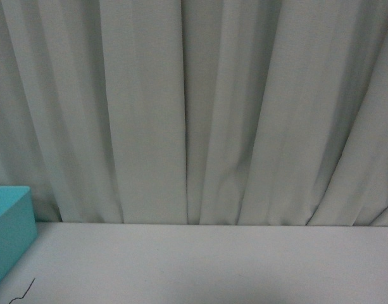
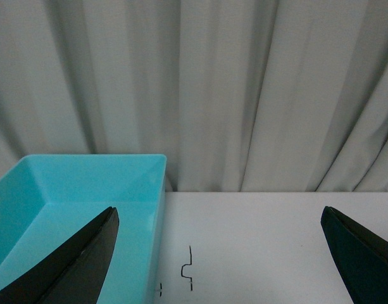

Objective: Wind up and store yellow beetle toy

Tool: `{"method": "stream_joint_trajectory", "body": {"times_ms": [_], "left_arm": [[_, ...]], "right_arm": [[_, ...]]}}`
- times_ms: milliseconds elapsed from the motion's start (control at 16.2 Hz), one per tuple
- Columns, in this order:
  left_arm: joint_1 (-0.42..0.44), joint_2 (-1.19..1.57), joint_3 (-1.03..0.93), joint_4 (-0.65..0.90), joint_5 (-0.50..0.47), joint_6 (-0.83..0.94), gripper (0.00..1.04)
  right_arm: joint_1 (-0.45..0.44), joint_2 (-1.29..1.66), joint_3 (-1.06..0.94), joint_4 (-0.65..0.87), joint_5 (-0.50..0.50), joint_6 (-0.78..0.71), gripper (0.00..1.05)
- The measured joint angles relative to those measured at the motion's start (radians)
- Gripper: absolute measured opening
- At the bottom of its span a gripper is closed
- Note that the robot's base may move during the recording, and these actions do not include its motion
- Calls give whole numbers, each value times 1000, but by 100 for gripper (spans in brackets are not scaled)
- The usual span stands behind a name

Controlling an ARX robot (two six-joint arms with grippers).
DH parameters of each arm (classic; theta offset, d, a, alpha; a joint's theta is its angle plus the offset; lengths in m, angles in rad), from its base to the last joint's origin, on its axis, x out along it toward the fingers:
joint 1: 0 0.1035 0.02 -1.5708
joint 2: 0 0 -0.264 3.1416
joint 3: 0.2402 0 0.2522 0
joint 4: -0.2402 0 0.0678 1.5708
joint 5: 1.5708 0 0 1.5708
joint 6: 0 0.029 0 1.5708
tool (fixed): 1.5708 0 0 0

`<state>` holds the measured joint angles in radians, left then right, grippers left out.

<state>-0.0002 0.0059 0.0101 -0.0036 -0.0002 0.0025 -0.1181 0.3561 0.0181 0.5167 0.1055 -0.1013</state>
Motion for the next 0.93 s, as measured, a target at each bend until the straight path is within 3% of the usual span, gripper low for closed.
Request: {"method": "stream_joint_trajectory", "body": {"times_ms": [185, 309, 370, 555, 740, 926], "left_arm": [[0, 0, 0, 0, 0, 0, 98], [0, 0, 0, 0, 0, 0, 98], [0, 0, 0, 0, -1, 0, 98], [0, 0, 0, 0, -1, 0, 98], [0, 0, 0, 0, -1, 0, 98], [0, 0, 0, 0, -1, 0, 98]], "right_arm": [[-68, 409, 132, 346, -235, -50, 98], [-80, 607, 257, 407, -383, -79, 98], [-79, 727, 348, 295, -528, -107, 98], [-36, 892, 599, -77, -830, -315, 98], [24, 987, 763, -433, -895, -565, 98], [62, 1121, 846, -812, -825, -887, 98]]}}
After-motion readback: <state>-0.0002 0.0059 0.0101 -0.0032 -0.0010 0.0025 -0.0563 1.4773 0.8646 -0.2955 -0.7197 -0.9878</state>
